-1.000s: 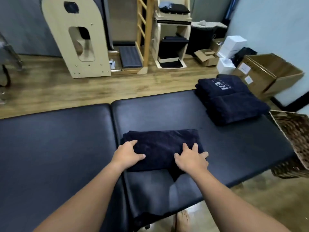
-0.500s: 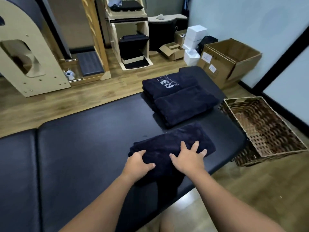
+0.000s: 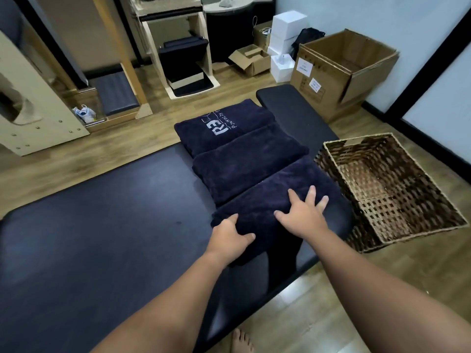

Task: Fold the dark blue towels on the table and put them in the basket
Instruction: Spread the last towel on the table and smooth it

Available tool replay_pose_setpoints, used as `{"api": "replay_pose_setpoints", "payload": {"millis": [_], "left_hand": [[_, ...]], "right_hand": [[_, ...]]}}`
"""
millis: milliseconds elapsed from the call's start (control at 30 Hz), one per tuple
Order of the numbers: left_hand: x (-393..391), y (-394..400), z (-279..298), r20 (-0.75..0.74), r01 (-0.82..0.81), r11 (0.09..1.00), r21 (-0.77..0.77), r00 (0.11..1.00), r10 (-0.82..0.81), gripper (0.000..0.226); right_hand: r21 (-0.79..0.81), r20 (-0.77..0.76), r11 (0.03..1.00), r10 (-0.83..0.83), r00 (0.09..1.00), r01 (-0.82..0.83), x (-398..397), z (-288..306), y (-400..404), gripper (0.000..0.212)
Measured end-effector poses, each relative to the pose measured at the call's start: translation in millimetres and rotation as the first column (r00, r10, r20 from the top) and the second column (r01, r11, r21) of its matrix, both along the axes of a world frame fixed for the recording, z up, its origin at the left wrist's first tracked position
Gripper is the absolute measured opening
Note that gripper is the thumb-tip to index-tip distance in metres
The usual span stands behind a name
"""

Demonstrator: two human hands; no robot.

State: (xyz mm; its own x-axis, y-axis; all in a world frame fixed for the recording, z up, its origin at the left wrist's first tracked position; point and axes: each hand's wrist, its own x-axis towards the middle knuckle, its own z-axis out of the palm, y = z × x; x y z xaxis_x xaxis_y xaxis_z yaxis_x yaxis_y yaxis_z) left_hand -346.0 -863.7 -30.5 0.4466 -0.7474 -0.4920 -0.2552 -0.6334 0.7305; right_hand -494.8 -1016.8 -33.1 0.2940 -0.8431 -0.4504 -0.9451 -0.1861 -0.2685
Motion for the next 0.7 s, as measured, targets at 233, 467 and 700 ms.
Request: {"api": "replay_pose_setpoints", "payload": {"millis": [233, 467, 700], "left_hand": [[-1, -20, -1, -0.058, 0.029, 1.000, 0.010, 0.998, -0.028, 0.081], [16, 32, -4, -0.093, 0.083, 0.996, 0.022, 0.992, -0.081, 0.056], [42, 156, -8, -0.033, -0.108, 0.990, 0.096, 0.993, 0.112, 0.039]], "right_hand": [[0.030, 0.011, 1.000, -0.009, 1.000, 0.009, 0, 2, -24, 0.083], [0.000, 0.099, 0.999, -0.040, 0.994, 0.040, 4, -13, 45, 0.079], [0.006, 0.220, 0.995, 0.095, 0.971, -0.099, 25, -24, 159, 0.091]]}}
